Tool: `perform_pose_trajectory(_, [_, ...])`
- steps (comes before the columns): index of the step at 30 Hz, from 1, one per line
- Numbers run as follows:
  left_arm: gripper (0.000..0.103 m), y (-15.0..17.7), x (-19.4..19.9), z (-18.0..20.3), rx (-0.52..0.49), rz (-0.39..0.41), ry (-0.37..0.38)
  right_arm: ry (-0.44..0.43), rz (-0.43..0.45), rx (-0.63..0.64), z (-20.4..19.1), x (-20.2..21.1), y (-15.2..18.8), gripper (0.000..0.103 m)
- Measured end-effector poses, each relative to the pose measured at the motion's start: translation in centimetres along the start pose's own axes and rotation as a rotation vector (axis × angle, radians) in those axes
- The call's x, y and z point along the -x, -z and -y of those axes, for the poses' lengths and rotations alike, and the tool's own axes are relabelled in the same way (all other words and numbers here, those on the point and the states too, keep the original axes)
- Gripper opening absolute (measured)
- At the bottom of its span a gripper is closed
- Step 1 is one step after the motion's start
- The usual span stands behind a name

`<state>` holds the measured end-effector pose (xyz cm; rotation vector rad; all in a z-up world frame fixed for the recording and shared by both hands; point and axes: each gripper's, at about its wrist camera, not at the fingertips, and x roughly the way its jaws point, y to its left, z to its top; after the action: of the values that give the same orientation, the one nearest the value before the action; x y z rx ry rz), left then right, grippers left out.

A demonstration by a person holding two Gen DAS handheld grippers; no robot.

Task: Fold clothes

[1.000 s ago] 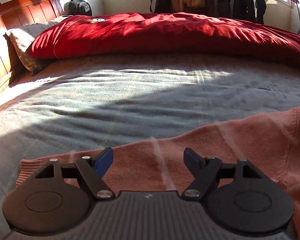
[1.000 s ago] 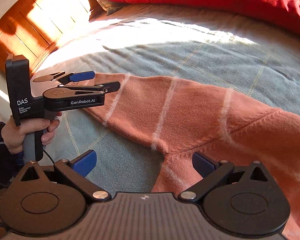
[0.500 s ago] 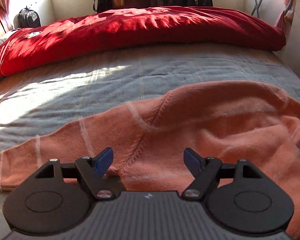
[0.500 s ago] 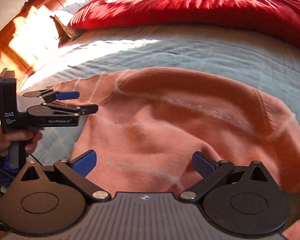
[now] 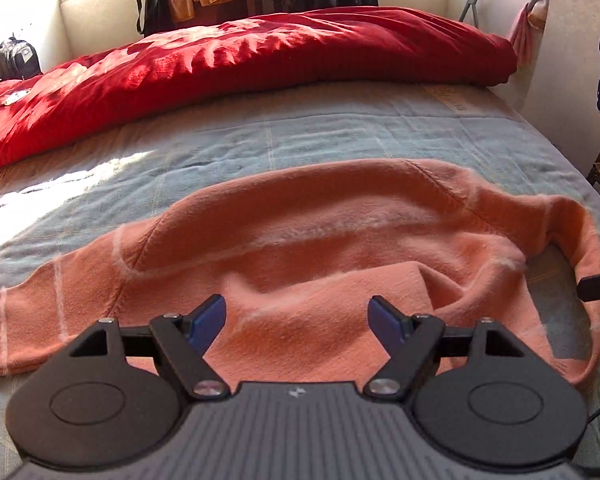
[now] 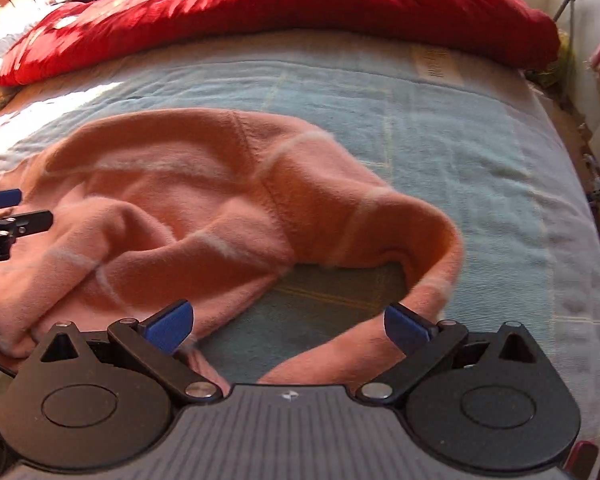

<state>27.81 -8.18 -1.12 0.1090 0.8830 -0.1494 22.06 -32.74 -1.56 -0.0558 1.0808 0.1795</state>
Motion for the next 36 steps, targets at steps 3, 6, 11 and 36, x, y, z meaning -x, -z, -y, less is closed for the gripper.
perform_pose_trajectory(3, [0.079, -0.6, -0.5, 1.7, -0.021, -0.003, 0.031, 0.051, -0.046, -0.083, 2.3, -0.8, 0.9, 0.103])
perform_pose_trajectory(6, [0.079, -1.0, -1.1, 3.2, -0.054, -0.006, 0.050, 0.037, -0.071, -0.145, 2.9, -1.0, 2.0, 0.103])
perform_pose_trajectory(11, [0.079, -1.4, -2.2, 4.8, -0.081, -0.019, 0.073, 0.068, -0.115, -0.096, 0.0, -2.1, 2.4, 0.103])
perform_pose_trajectory(36, [0.079, -1.7, -3.6, 6.7, -0.111, -0.027, 0.148, 0.665, -0.164, 0.134, 4.3, -4.8, 6.3, 0.103])
